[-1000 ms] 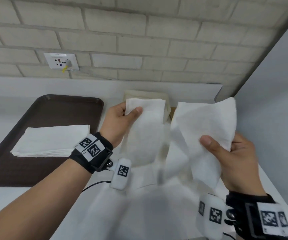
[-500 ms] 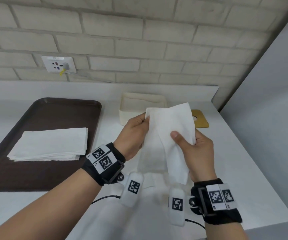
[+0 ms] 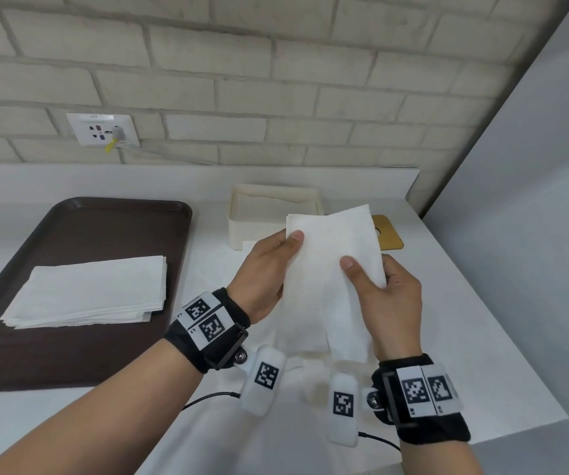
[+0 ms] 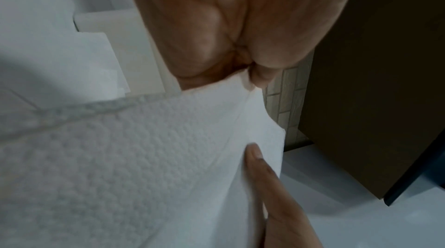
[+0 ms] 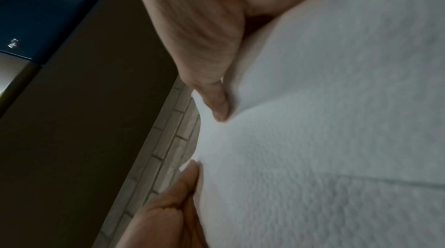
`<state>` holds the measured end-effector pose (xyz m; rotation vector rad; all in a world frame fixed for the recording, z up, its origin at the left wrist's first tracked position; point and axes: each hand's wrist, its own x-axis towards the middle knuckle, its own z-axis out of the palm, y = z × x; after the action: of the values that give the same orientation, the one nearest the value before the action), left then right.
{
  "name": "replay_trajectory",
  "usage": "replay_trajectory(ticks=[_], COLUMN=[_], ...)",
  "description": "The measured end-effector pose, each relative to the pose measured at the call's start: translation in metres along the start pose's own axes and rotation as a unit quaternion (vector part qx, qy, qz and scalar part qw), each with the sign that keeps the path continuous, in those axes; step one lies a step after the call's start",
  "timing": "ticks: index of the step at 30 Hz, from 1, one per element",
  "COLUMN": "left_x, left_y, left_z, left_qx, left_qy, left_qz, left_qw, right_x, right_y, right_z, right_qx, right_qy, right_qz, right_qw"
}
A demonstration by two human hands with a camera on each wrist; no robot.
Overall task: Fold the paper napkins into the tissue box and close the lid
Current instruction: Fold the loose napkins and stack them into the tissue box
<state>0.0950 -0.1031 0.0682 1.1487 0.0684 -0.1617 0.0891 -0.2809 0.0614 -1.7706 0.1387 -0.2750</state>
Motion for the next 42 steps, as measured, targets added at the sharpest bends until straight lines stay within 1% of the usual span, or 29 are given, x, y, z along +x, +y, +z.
replay_trajectory(ticks=[4, 6, 7, 9, 10, 11, 12, 13, 15, 16, 19, 21, 23, 25, 27, 30, 32, 34, 36, 38, 40, 42], left_x=[0.004, 0.005, 0.005, 0.005, 0.005, 0.004, 0.003, 0.001, -0.002, -0.004, -0.012, -0.015, -0.015, -0.012, -0.01, -0.009, -0.009, -0.01, -0.013, -0.016, -0.02, -0.023], left_y=[0.001, 0.002, 0.002, 0.003, 0.003, 0.004, 0.003, 0.003, 0.003, 0.003, 0.004, 0.002, -0.004, -0.012, -0.015, -0.008, -0.001, 0.008, 0.016, 0.017, 0.01, -0.001], left_z=[0.0, -0.002, -0.003, -0.003, -0.002, 0.0, 0.002, 0.004, 0.008, 0.009, 0.009, 0.007, 0.005, 0.0, -0.004, -0.009, -0.016, -0.022, -0.026, -0.028, -0.03, -0.034], left_qx=[-0.014, -0.012, -0.01, -0.005, -0.004, -0.006, -0.008, -0.01, -0.017, -0.022, -0.032, -0.018, 0.013, 0.038, 0.049, 0.059, 0.069, 0.065, 0.054, 0.044, 0.057, 0.09], left_qy=[0.039, 0.055, 0.057, 0.053, 0.048, 0.043, 0.037, 0.032, 0.031, 0.031, 0.003, -0.013, -0.008, 0.021, 0.044, 0.058, 0.069, 0.089, 0.108, 0.115, 0.112, 0.119], left_qz=[0.009, 0.019, 0.024, 0.028, 0.026, 0.023, 0.02, 0.019, 0.016, 0.015, -0.001, -0.004, 0.025, 0.062, 0.081, 0.099, 0.117, 0.131, 0.14, 0.139, 0.115, 0.095], left_qw=[0.999, 0.998, 0.998, 0.998, 0.998, 0.999, 0.999, 0.999, 0.999, 0.999, 0.999, 1.0, 1.0, 0.997, 0.995, 0.992, 0.988, 0.985, 0.983, 0.983, 0.985, 0.984], right_x=[0.0, -0.003, -0.007, -0.015, -0.018, -0.019, -0.019, -0.016, -0.01, -0.008, -0.006, -0.006, -0.007, -0.006, -0.006, -0.007, -0.008, -0.011, -0.015, -0.017, -0.02, -0.021], right_y=[-0.002, -0.012, -0.02, -0.035, -0.04, -0.042, -0.042, -0.038, -0.027, -0.021, -0.004, 0.004, 0.01, 0.016, 0.02, 0.03, 0.037, 0.043, 0.047, 0.046, 0.045, 0.045], right_z=[-0.017, -0.029, -0.034, -0.039, -0.038, -0.034, -0.028, -0.021, -0.007, -0.001, 0.011, 0.015, 0.018, 0.019, 0.018, 0.015, 0.011, 0.008, 0.008, 0.01, 0.014, 0.016], right_qx=[-0.003, 0.006, 0.031, 0.145, 0.214, 0.261, 0.273, 0.243, 0.142, 0.106, 0.06, 0.038, 0.021, -0.014, -0.021, 0.011, -0.011, -0.041, -0.056, -0.06, -0.034, -0.023], right_qy=[0.052, 0.059, 0.044, -0.032, -0.082, -0.117, -0.132, -0.123, -0.081, -0.069, -0.053, -0.044, -0.033, -0.036, -0.086, -0.204, -0.272, -0.318, -0.329, -0.316, -0.318, -0.335], right_qz=[-0.029, -0.054, -0.067, -0.071, -0.05, -0.021, 0.0, 0.01, 0.007, 0.003, -0.008, -0.011, -0.01, -0.006, 0.003, 0.006, -0.011, -0.027, -0.037, -0.047, -0.047, -0.046], right_qw=[0.998, 0.997, 0.996, 0.986, 0.972, 0.958, 0.953, 0.962, 0.987, 0.992, 0.997, 0.998, 0.999, 0.999, 0.996, 0.979, 0.962, 0.947, 0.942, 0.946, 0.946, 0.941])
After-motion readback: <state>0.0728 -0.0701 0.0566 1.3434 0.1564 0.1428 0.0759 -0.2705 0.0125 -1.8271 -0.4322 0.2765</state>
